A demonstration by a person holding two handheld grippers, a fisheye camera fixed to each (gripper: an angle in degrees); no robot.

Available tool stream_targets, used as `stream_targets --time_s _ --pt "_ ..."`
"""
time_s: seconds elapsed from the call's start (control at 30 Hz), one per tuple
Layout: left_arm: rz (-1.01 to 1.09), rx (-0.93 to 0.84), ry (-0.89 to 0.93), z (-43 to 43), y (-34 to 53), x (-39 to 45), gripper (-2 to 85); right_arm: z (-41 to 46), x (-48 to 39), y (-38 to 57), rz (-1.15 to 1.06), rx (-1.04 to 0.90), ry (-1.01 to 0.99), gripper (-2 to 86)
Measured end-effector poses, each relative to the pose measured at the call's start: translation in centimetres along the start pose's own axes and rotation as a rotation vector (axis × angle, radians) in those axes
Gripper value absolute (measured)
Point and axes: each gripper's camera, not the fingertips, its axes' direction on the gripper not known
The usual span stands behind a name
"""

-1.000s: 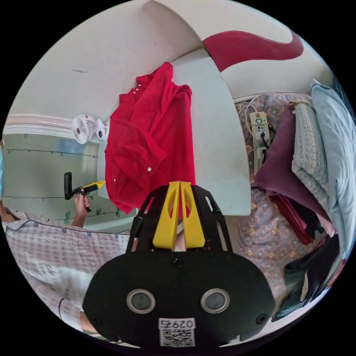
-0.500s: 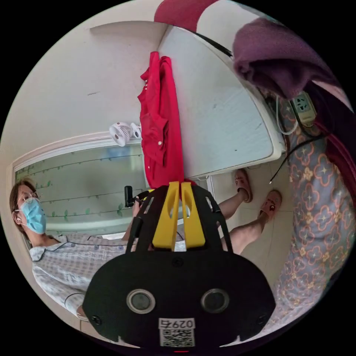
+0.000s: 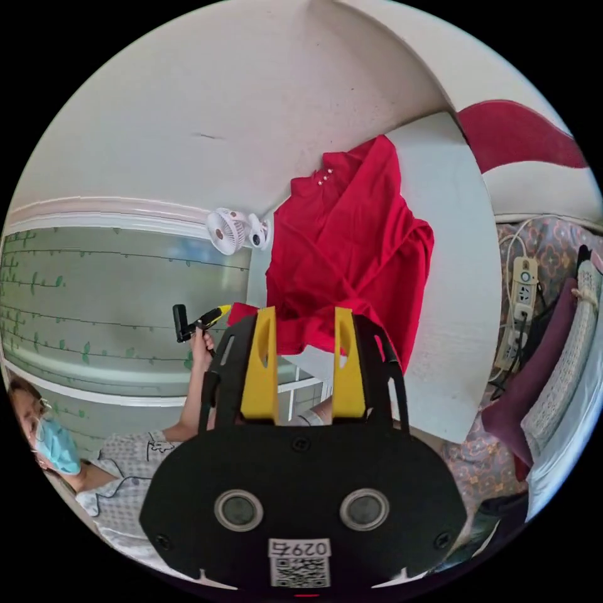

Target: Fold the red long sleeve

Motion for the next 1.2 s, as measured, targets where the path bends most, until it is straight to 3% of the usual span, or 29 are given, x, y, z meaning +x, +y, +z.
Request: stream_targets --time_s 0.17,0.27,0.4,0.53,0.63,0.73,0.9,1.07,1.13,1.2 --pt "0.028 -0.078 -0.131 0.3 2.2 0.8 9.8 -0.2 0.1 4.1 0.05 0.024 0.194 6.0" --pt "0.052 -0.181 -0.142 3.4 3.2 0.6 10.8 2.1 2.4 5.7 0.17 -0.012 0.156 9.2" --pt "0.098 -0.305 -0.099 7.7 2.0 1.5 11.0 4.9 0.9 4.7 0.145 0.015 0.158 10.1" --pt "0.209 -0.407 -0.182 12.0 -1.7 4.0 10.7 10.6 -2.1 0.9 0.135 -0.139 0.482 12.0" --pt "0.264 -0.469 -0.307 14.1 -4.1 5.1 9.1 12.7 -4.2 -0.1 0.092 -0.197 0.722 5.0" --pt "0.304 -0.535 -0.351 15.5 -5.1 5.4 2.2 12.5 -4.6 0.9 0.135 -0.196 0.848 0.9" --pt "0.282 -0.557 -0.287 14.6 -5.7 4.9 -0.8 6.7 -5.6 4.7 0.187 -0.018 0.832 0.0" --pt "0.152 -0.353 -0.076 8.9 -6.0 4.1 -1.0 -1.7 -8.1 9.3 0.018 0.27 0.636 -0.2" --pt "0.141 -0.298 -0.192 7.6 -5.8 4.3 -1.0 -3.1 -7.8 10.1 -0.079 0.253 0.51 -0.1" --pt "0.137 -0.293 -0.284 6.8 -5.6 4.3 -0.9 -4.0 -5.9 10.6 -0.043 0.174 0.408 0.0"
